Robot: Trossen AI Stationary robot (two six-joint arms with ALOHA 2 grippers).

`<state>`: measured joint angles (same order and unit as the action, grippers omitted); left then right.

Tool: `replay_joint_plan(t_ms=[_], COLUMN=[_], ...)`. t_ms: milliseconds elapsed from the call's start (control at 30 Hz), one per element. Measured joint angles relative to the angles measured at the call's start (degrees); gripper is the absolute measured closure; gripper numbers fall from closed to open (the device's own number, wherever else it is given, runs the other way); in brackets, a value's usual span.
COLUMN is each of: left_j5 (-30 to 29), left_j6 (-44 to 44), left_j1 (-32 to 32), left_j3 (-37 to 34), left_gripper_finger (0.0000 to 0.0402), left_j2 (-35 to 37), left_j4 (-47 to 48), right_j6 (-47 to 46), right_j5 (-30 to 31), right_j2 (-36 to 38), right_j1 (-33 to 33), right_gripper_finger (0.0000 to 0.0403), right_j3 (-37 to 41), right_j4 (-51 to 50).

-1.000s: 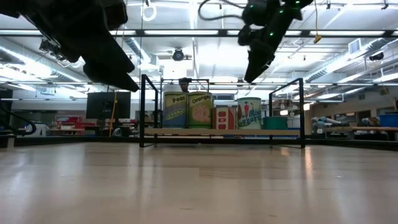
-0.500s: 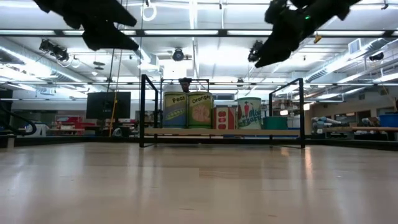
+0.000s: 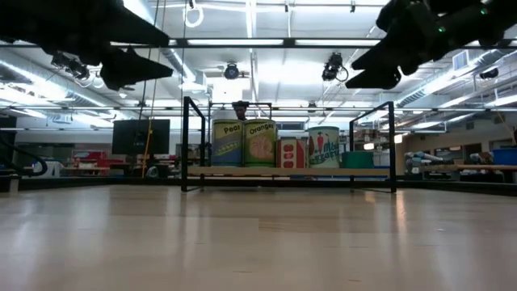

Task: Pick and place cans onto a shelf
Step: Return to Home Position

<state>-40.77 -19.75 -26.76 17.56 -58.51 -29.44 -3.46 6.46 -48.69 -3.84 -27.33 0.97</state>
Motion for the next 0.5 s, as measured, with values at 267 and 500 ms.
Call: replay_joint_plan(t_ms=[267,500], left_j5=[-0.15,-0.18], left_j6=[6.45,12.87], left_j1=[4.85,9.06], left_j3=[-6.1,-10.93], left_gripper_finger=[0.0047,0.0047], left_j2=[11.39,19.71], left_j4=[-1.5,-2.11], right_j6=[0.15,0.85], right_j5=[-2.54,-4.52], right_j2=[5.11,8.53], right_j1=[-0.55,-2.6], right_gripper_finger=[0.003,0.003], right_j3=[10.53,16.28], right_j4=[14.71,23.47])
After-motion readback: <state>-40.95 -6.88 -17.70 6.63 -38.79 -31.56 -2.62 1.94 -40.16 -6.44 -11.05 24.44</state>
